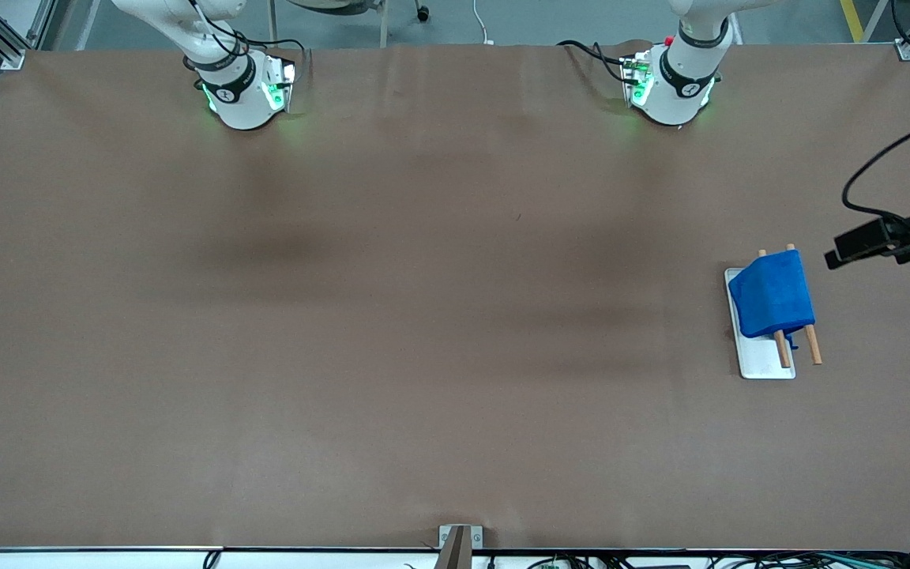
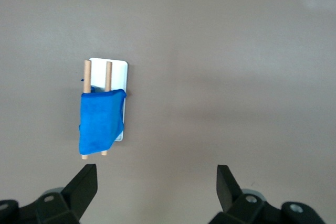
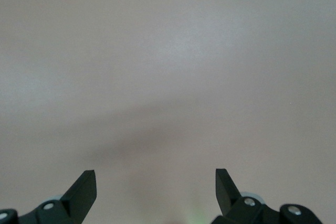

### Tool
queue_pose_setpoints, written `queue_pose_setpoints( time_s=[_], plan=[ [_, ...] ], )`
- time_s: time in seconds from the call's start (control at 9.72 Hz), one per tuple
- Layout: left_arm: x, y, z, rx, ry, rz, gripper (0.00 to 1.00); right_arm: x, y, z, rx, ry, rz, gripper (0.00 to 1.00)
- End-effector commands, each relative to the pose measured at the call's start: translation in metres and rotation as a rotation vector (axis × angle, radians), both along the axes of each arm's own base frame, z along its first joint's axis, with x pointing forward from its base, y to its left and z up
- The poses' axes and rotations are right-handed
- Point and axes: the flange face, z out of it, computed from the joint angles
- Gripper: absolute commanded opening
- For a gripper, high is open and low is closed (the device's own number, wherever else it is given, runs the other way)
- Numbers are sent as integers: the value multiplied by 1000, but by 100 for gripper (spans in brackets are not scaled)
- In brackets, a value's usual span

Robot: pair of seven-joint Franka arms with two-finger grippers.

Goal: Right arm passes towel to left arm to hang

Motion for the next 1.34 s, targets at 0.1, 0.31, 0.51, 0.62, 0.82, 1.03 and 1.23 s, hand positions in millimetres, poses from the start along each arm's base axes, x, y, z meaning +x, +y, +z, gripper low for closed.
queue_pose_setpoints(
  time_s=[0.1, 0.31, 0.51, 0.62, 0.82, 1.03, 1.23],
  plan=[
    [-57, -43, -29, 84, 36, -36, 100, -3, 2, 0, -12, -1, -3, 100],
    [-85, -49, -23, 99, 35, -59, 100, -3, 1, 0, -12, -1, -5, 100],
    [-93, -41, -12, 104, 33, -83, 100, -3, 3, 0, -12, -1, -1, 100],
    [-92, -26, -8, 101, 26, -112, 100, -3, 2, 0, -12, -1, -3, 100],
    [-95, -12, 2, 99, 5, -165, 100, -3, 2, 0, -11, -2, -3, 100],
    [-99, -16, 5, 102, -4, -143, 100, -3, 1, 1, -11, -3, -4, 100],
    [-99, -15, 5, 104, 10, -135, 100, -3, 1, 1, -11, -5, -4, 100]
  ],
)
